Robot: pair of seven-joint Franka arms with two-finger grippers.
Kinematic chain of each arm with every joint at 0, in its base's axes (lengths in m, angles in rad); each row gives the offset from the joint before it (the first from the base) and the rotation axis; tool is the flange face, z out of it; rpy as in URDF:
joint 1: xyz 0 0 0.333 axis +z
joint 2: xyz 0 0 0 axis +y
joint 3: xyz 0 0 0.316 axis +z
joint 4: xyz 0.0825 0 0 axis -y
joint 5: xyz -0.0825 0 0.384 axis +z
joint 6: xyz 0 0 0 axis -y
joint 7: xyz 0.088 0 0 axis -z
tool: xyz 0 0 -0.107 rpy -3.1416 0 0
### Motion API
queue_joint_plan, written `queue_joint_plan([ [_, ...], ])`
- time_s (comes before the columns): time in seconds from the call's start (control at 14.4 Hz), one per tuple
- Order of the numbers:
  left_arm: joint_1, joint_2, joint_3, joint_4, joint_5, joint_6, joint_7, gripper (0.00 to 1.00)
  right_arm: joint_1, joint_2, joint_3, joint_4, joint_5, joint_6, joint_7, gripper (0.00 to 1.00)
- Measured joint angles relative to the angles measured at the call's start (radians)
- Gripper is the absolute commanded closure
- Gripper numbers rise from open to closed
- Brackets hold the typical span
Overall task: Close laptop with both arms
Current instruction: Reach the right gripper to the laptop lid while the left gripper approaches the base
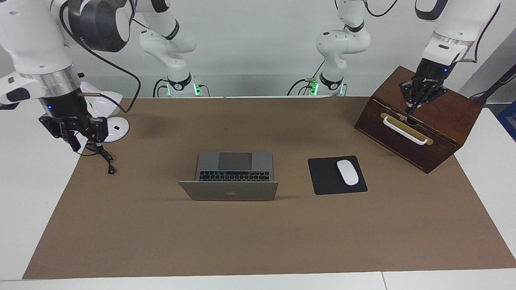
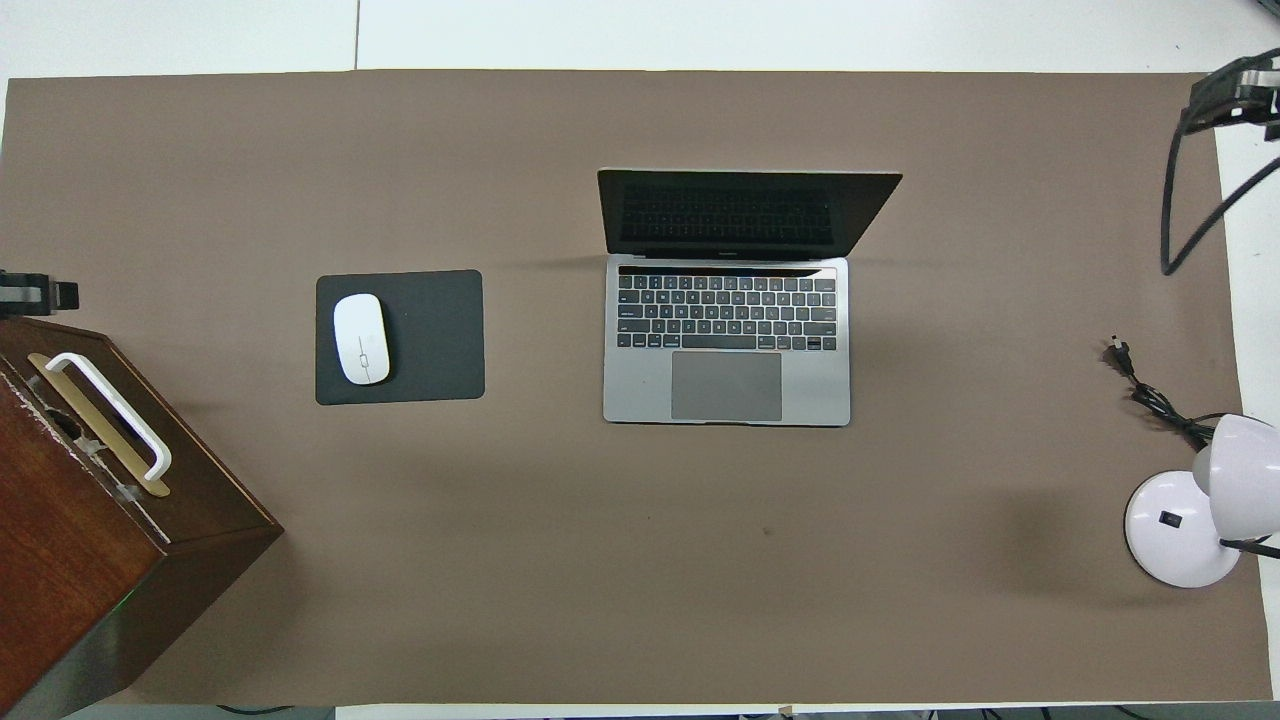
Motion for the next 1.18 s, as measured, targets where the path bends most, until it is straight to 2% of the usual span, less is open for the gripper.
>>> queue_joint_plan([
  [0.14, -0.059, -0.021, -0.003, -0.074, -0.009, 0.097, -0.005, 1.00, 0.030, 0.048, -0.012, 0.030, 0.002, 0.093, 0.000, 1.00],
  [0.35, -0.130, -0.086, -0.005, -0.242, -0.043, 0.284, -0.010, 1.00, 0.048, 0.111, -0.015, 0.048, 0.006, 0.237, 0.002, 1.00],
  [0.63, -0.247, -0.140, -0.006, -0.427, -0.053, 0.511, -0.012, 1.00, 0.115, 0.187, -0.018, 0.060, 0.012, 0.426, 0.085, 1.00],
  [0.97, -0.411, -0.125, -0.007, -0.608, -0.078, 0.813, -0.036, 1.00, 0.189, 0.286, -0.040, 0.133, 0.012, 0.532, 0.149, 1.00],
  [1.18, -0.492, -0.050, -0.006, -0.655, -0.078, 0.987, -0.055, 1.00, 0.262, 0.321, -0.074, 0.162, 0.012, 0.554, 0.176, 1.00],
])
